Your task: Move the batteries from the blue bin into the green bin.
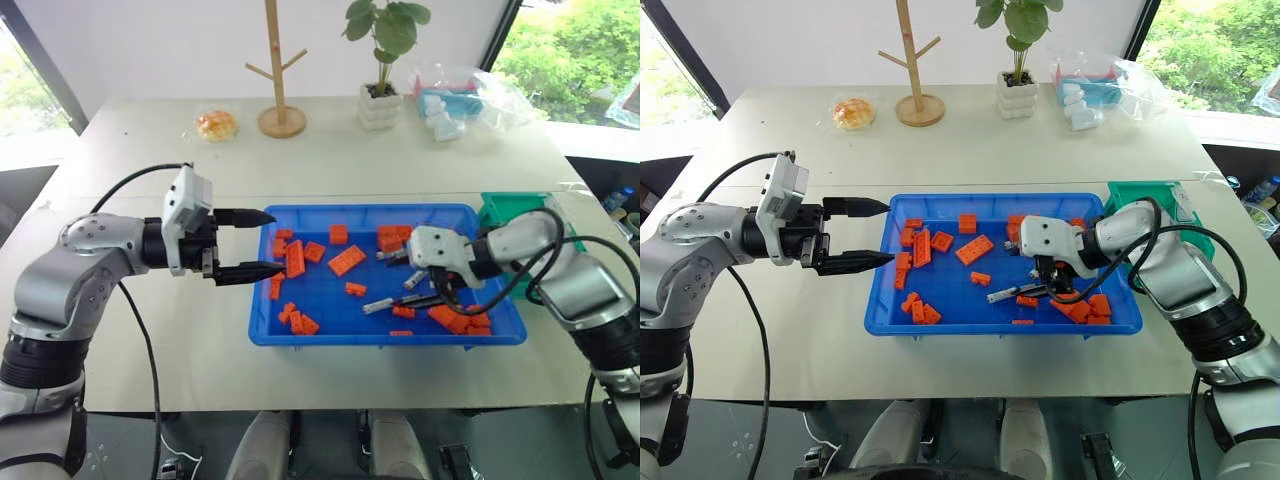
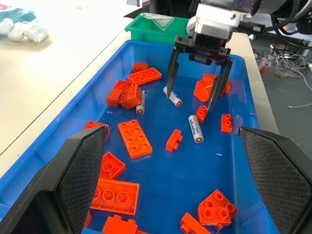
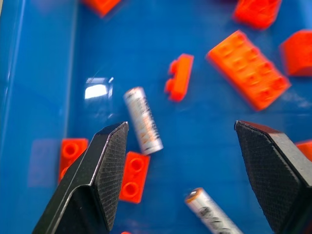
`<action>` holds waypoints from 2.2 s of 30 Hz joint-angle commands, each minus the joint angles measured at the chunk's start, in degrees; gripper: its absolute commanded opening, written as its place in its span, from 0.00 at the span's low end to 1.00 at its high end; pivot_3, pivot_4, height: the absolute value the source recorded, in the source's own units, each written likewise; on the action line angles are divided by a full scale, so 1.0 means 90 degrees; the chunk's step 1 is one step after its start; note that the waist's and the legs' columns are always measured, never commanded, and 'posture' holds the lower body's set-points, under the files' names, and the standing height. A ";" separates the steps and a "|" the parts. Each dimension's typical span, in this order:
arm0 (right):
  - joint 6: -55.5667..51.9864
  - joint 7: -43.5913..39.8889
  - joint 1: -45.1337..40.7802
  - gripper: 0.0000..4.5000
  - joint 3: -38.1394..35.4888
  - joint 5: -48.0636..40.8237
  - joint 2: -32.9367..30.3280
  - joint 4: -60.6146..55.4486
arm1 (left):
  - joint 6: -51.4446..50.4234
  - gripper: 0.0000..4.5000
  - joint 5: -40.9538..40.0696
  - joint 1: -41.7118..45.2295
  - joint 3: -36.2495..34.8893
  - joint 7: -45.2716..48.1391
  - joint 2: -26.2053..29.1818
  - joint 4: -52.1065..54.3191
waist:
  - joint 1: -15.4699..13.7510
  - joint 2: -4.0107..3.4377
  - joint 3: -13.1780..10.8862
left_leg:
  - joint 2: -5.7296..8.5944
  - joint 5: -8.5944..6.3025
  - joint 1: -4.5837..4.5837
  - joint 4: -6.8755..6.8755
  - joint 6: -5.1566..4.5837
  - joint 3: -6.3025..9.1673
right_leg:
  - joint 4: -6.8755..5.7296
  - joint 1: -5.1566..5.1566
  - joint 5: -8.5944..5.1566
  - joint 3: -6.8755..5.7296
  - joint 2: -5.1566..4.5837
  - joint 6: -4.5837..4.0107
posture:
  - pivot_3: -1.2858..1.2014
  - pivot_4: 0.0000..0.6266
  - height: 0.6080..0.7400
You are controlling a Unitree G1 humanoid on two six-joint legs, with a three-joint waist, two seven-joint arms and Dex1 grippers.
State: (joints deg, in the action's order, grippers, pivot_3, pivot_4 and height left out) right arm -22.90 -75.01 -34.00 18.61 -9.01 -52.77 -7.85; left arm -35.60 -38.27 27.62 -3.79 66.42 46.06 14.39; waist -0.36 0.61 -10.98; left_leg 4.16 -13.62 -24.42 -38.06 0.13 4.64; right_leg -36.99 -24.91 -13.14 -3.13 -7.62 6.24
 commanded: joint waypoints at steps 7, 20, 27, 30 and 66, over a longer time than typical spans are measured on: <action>0.0186 -0.0056 0.0039 0.79 0.0342 0.0339 0.0447 0.0016 | -0.0002 1.00 -0.0119 0.0073 -0.0193 -0.0045 0.0090 0.0237 | 0.0000 0.0001 -0.0001 | -0.0001 0.0000 0.0001 0.0000 0.0000 0.0001 | -0.0001 0.0000 0.0000 0.0000 0.0001 0.0000 | 0.52 0.24 0.64; 0.0238 -0.0020 0.0146 0.29 0.0573 0.0768 0.0713 0.0257 | 0.0007 1.00 -0.0095 0.0269 -0.0146 -0.0054 0.0068 0.0129 | -0.0022 0.0002 0.0000 | 0.0000 0.0000 0.0002 -0.0002 0.0001 0.0001 | -0.0001 0.0002 0.0000 0.0000 0.0002 0.0000 | 0.52 0.24 0.64; -0.0436 0.0280 -0.0097 0.01 -0.0157 0.0300 0.0759 -0.0020 | 0.0046 1.00 -0.0053 0.0344 -0.0076 -0.0020 0.0019 0.0059 | -0.0024 0.0002 0.0000 | 0.0000 0.0000 0.0003 -0.0002 0.0001 0.0001 | -0.0003 0.0002 0.0000 0.0000 0.0002 0.0000 | 0.52 0.24 0.64; -0.0891 0.0626 -0.0366 0.01 -0.0757 0.0090 0.0686 0.0024 | 0.0071 1.00 -0.0030 0.0356 -0.0054 0.0001 0.0008 0.0030 | -0.0024 0.0002 0.0000 | 0.0000 0.0000 0.0002 -0.0002 0.0001 0.0001 | -0.0003 0.0002 0.0001 0.0001 0.0002 0.0000 | 0.52 0.24 0.64; -0.4551 0.3853 -0.1392 0.89 -0.2736 -0.0149 0.1006 0.0114 | 0.0173 1.00 0.0090 0.0459 -0.0058 0.0038 -0.0112 -0.0067 | 0.0118 -0.0002 -0.0005 | -0.0005 0.0000 0.0001 -0.0001 -0.0001 0.0002 | -0.0012 -0.0003 0.0000 0.0003 0.0005 -0.0002 | 0.52 0.24 0.64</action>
State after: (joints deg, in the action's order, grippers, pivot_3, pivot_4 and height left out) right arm -56.27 -43.42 -45.40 -3.84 -8.20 -45.65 -1.16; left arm -34.41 -36.84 31.63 -2.60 67.13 44.39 12.14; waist 0.71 0.60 -11.02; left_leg 4.12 -13.62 -24.42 -38.07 0.12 4.68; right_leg -37.11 -24.95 -13.14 -3.10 -7.58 6.22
